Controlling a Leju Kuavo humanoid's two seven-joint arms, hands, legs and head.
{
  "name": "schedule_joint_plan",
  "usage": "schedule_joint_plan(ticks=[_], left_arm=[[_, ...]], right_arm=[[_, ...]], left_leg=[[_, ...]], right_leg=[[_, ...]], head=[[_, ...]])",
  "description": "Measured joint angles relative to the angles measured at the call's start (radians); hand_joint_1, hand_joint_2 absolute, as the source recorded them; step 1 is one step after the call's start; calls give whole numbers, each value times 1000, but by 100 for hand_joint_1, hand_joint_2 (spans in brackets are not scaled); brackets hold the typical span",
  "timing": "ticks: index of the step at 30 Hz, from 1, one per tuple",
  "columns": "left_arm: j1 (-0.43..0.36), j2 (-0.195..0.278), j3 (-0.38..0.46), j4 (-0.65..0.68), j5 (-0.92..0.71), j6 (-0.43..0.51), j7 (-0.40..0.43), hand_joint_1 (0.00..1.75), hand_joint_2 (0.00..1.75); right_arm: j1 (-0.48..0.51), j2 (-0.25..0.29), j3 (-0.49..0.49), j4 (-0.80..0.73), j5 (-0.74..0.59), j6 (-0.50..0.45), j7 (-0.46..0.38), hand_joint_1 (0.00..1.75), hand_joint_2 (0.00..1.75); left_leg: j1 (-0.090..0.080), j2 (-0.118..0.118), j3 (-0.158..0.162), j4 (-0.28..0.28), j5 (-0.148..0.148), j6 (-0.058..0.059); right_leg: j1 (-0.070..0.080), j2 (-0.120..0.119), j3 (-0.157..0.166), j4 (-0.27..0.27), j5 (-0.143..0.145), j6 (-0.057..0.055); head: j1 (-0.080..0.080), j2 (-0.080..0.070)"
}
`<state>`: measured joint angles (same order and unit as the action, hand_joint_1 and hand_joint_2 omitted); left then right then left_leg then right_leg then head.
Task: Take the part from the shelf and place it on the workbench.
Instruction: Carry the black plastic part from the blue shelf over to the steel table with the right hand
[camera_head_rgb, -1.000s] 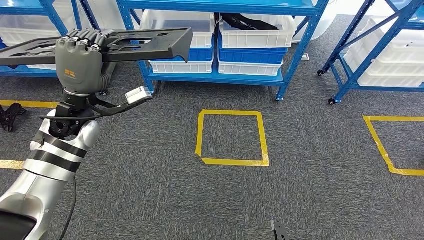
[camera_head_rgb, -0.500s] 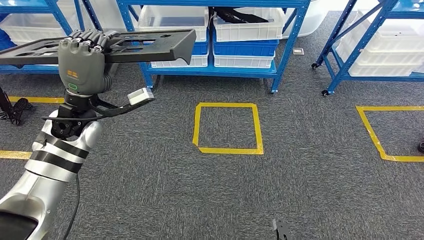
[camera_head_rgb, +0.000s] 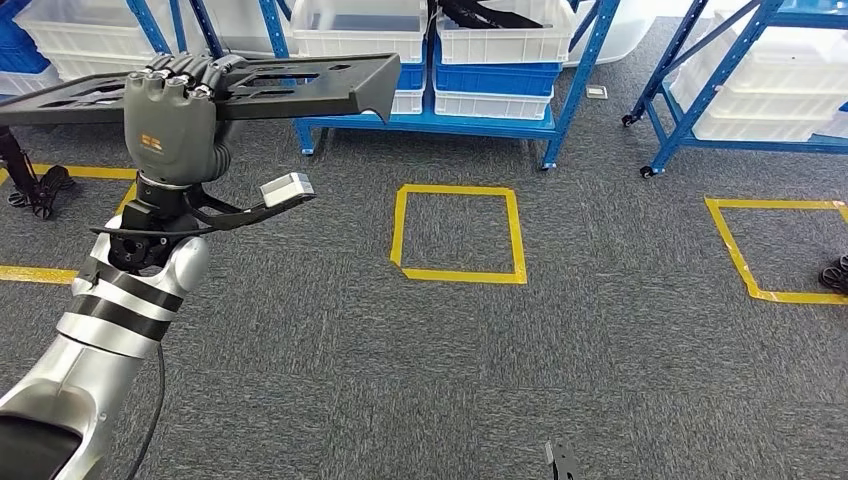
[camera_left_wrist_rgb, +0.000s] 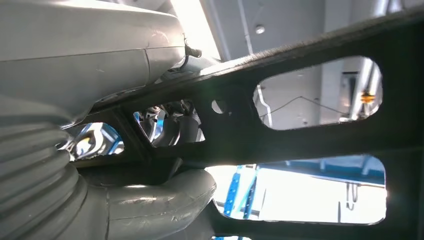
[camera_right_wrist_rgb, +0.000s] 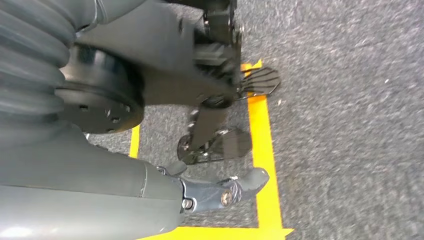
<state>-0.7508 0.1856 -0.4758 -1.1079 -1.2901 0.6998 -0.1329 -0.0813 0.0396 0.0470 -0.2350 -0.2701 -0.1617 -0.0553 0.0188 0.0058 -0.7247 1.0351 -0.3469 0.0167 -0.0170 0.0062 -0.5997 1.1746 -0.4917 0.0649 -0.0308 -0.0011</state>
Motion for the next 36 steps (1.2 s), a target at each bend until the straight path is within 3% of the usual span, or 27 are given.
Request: schedule_joint_plan(ticks=[2, 3, 5, 6, 7, 9, 10, 11, 12, 13, 14, 16, 17, 18, 20, 21, 23, 25, 26, 27, 28, 31, 36], left_arm=[[1, -1, 7, -2, 0, 0, -5, 175, 175], [1, -2, 11, -3, 0, 0, -7, 175, 175], [2, -3, 14, -2, 0, 0, -13, 175, 175], [2, -4, 16, -2, 0, 0, -15, 175, 175], [3, -4, 18, -2, 0, 0, -18, 175, 175], [3, -4, 22, -2, 0, 0, -20, 175, 175], [5, -4, 23, -2, 0, 0, -21, 175, 175], [7, -4, 24, -2, 0, 0, -22, 175, 175], [9, -4, 24, -2, 0, 0, -23, 175, 175], [11, -4, 25, -2, 0, 0, -24, 175, 175], [12, -6, 25, -2, 0, 0, -24, 175, 175], [11, -10, 28, -5, -1, 0, -25, 175, 175], [11, -12, 29, -7, -1, 0, -25, 175, 175], [11, -14, 30, -9, -2, 0, -25, 175, 175], [12, -16, 30, -10, -2, 0, -26, 175, 175], [13, -17, 30, -9, -2, 0, -26, 175, 175], [12, -18, 30, -9, 0, 0, -28, 175, 175], [13, -19, 30, -9, 1, 0, -30, 175, 175], [13, -19, 30, -9, 1, 0, -31, 175, 175], [14, -20, 30, -9, 1, 0, -32, 175, 175], [15, -19, 30, -9, 1, 0, -32, 175, 175], [15, -19, 30, -9, 1, 0, -33, 175, 175], [15, -19, 30, -9, 1, 0, -33, 175, 175]], right_arm=[[-5, 0, 0, -1, 0, -1, -2, 0, 175], [-6, 0, 0, -1, 0, -1, -2, 0, 175], [-4, -1, -1, -1, 0, -1, -3, 0, 175], [-3, -1, -1, -1, 0, -2, -3, 0, 175], [-2, -1, -2, 0, 1, -2, -3, 0, 175], [-2, 0, -4, -1, 2, -2, -3, 0, 175], [-2, 0, -5, -1, 2, -2, -3, 0, 175], [-2, 0, -5, 0, 3, -2, -3, 0, 175], [-2, 0, -6, 0, 3, -2, -3, 0, 175], [-2, 1, -7, 0, 4, -2, -3, 0, 175], [-2, 1, -8, 0, 4, -2, -3, 0, 175], [-2, 0, -8, -1, 6, -2, -3, 0, 175], [-3, 0, -9, -1, 6, -2, -3, 0, 175], [-3, -1, -9, -1, 7, -2, -3, 0, 175], [-1, -1, -10, 0, 7, -3, -3, 0, 175], [1, -1, -10, 0, 7, -3, -2, 0, 175], [4, 0, -11, 0, 7, -4, -2, 0, 175], [3, 1, -12, 0, 9, -4, -2, 0, 175], [2, 2, -12, 0, 9, -4, -2, 0, 175], [1, 1, -12, 0, 10, -3, -2, 0, 175], [0, 1, -13, 0, 10, -3, -1, 0, 175], [-1, 0, -13, 0, 11, -3, -1, 0, 175], [-1, 0, -13, 0, 11, -3, -1, 0, 175]], left_leg=[[-2, 2, -14, -2, 26, -13], [-2, 3, -16, -7, 40, -19], [0, 3, -19, -19, 56, -31], [2, 2, -26, -10, 36, -35], [3, 1, -37, 20, -6, -39], [5, -1, -65, 144, -123, -44], [5, -2, -75, 218, -161, -46], [5, -3, -77, 276, -174, -48], [6, -4, -64, 303, -164, -50], [8, -4, -33, 294, -142, -51], [11, -4, 17, 249, -124, -51], [13, -7, 129, 109, -136, -52], [10, -9, 164, 55, -151, -49], [5, -11, 178, 23, -163, -42], [-2, -9, 165, 12, -150, -20], [-3, -7, 155, 11, -138, -8], [-3, -4, 126, 9, -111, 12], [-7, -4, 91, 9, -84, 20], [-9, -4, 73, 9, -71, 20], [-11, -4, 56, 9, -58, 20], [-13, -4, 39, 10, -46, 19], [-15, -5, 14, 10, -28, 17], [-16, -5, 13, 10, -27, 16]], right_leg=[[3, 2, 85, -123, -34, -14], [6, 3, 100, -153, -44, -22], [3, 3, 83, -158, -27, -36], [0, 1, 75, -158, -14, -46], [-4, -2, 64, -160, 1, -56], [-5, -4, 38, -159, 28, -68], [-3, -4, 22, -158, 40, -69], [-2, -5, 7, -158, 52, -69], [-2, -5, -7, -157, 64, -67], [-2, -5, -21, -156, 74, -63], [-3, -5, -33, -154, 84, -58], [0, -4, -54, -148, 99, -44], [1, -3, -60, -147, 109, -36], [2, -3, -66, -148, 119, -28], [-1, -3, -75, -153, 134, -13], [-2, -4, -87, -144, 123, -12], [-5, -5, -122, -68, 50, -20], [-3, -5, -159, 67, -36, -26], [-3, -5, -165, 123, -53, -23], [-2, -5, -158, 153, -50, -17], [0, -5, -133, 149, -31, -10], [5, -5, -71, 95, 13, -2], [6, -5, -65, 88, 15, -3]], head=[[0, 0], [0, 0], [-3, 0], [-5, 0], [-9, 0], [-12, 0], [-13, 0], [-13, 0], [-14, 0], [-14, 0], [-14, 0], [-13, 0], [-12, 0], [-11, 0], [-9, 0], [-9, 0], [-5, 0], [-1, 0], [-1, 0], [-1, 0], [-1, 0], [-1, 0], [-1, 0]])
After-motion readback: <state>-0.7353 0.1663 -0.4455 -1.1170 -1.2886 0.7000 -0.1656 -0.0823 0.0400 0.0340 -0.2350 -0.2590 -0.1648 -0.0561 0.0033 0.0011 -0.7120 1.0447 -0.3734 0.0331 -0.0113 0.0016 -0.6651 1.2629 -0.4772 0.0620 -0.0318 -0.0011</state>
